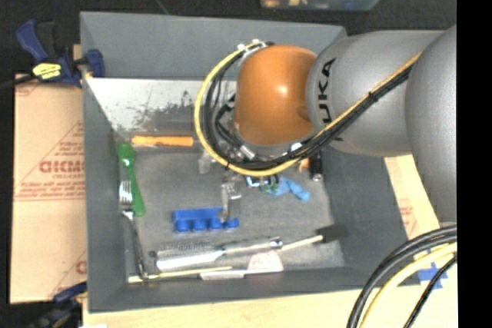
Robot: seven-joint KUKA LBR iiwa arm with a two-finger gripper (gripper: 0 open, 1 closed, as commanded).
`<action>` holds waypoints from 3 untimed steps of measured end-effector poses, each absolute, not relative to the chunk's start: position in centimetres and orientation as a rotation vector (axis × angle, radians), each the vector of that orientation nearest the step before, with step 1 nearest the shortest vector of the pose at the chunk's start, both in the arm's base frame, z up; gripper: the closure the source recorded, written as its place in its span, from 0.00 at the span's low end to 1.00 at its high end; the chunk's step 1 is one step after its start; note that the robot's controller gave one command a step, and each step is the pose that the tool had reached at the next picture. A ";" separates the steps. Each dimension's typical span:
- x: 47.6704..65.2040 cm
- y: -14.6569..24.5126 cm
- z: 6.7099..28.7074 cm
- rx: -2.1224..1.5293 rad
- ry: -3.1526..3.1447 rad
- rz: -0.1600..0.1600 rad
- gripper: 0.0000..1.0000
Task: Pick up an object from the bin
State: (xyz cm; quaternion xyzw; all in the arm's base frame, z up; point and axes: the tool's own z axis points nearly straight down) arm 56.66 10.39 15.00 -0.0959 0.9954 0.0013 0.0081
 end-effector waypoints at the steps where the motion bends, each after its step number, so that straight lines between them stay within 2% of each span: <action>1: 54.3 12.9 9.9 -0.282 3.131 0.003 0.00; 2: 55.0 12.1 7.2 -0.342 3.092 0.005 0.00; 3: 55.0 11.5 7.1 -0.350 3.108 0.004 1.00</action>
Offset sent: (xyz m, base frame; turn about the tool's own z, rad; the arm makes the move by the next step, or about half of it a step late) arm -0.0193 0.0171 -0.0800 -0.0314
